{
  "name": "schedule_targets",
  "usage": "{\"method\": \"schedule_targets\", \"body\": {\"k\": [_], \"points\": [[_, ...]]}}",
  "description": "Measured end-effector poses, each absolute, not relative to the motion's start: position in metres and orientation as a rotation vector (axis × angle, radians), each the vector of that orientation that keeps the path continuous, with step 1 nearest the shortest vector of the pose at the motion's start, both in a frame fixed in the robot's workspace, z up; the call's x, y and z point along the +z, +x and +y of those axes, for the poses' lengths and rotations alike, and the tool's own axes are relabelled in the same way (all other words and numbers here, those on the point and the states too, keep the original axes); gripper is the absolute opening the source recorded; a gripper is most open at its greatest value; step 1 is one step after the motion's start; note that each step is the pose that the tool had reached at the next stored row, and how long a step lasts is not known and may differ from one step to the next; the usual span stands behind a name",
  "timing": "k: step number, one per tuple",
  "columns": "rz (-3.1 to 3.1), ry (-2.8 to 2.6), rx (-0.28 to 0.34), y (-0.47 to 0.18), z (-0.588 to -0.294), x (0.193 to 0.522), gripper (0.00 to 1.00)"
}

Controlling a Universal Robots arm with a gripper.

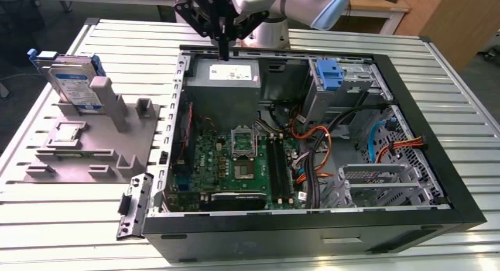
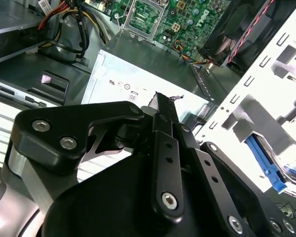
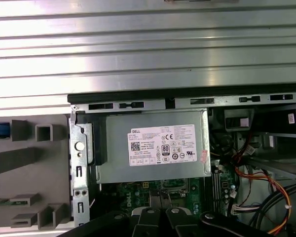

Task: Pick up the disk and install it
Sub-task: 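Reach for the disk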

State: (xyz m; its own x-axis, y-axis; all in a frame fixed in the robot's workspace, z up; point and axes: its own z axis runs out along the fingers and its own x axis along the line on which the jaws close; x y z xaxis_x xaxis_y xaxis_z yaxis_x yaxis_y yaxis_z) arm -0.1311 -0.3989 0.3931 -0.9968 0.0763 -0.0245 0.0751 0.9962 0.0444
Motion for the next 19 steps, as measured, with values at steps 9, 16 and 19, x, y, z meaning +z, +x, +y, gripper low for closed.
{"method": "schedule_targets", "body": {"k": [9, 16, 19], "points": [[3.112, 0.118, 0.068, -0.1329, -0.3989, 0.3931, 0.10], [3.113, 0.118, 0.068, -0.1363, -0.3989, 0.3930, 0.10], [3.113, 0.118, 0.068, -0.1369, -0.3989, 0.3930, 0.10]]}}
